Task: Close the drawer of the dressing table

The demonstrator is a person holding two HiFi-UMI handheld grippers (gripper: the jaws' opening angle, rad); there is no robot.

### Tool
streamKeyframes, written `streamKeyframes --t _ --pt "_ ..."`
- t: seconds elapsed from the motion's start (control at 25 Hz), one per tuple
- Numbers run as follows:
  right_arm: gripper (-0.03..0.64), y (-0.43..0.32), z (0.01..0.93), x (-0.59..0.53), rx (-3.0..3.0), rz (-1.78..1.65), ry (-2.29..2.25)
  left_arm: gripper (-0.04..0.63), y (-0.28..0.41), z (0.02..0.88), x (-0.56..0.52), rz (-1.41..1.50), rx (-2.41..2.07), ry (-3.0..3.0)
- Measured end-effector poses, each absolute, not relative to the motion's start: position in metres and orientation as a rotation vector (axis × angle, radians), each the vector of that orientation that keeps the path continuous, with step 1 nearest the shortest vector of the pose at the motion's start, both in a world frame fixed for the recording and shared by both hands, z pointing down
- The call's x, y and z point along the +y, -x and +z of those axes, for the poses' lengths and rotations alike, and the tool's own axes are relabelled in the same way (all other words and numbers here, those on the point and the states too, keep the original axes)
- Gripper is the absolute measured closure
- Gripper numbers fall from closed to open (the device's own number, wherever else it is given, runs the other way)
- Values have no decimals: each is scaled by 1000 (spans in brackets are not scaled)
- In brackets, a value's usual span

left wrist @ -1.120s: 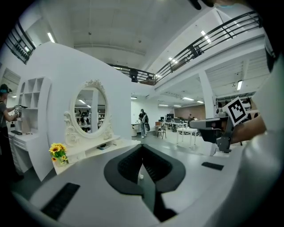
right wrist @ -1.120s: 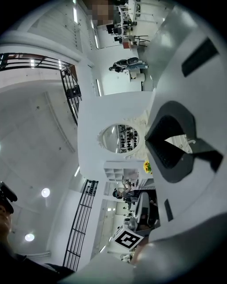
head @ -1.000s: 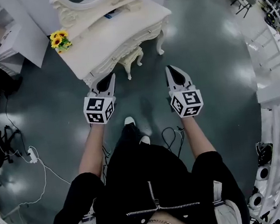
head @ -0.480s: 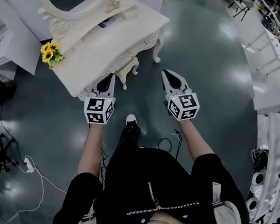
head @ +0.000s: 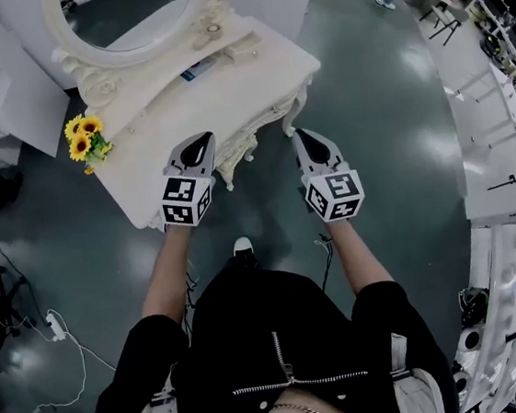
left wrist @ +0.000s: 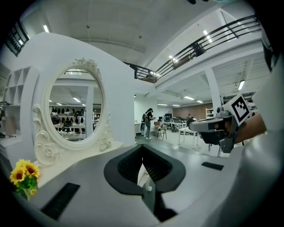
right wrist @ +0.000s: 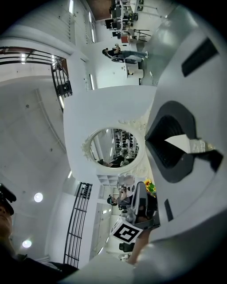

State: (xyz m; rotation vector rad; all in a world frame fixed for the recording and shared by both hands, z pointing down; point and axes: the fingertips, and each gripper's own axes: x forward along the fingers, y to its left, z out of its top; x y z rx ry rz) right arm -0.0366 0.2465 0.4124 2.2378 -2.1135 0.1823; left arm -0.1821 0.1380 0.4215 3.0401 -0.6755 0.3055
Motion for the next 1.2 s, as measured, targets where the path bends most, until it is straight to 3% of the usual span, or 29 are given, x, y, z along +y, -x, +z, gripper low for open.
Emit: streamKeyframes --t 0.6,1.2 --pt "612 8 423 109 -2198 221 -2161 574 163 433 19 327 -789 -2983" --pt "612 -47 419 -79 -2495 193 -1762 574 137 425 -105 337 -1278 -2776"
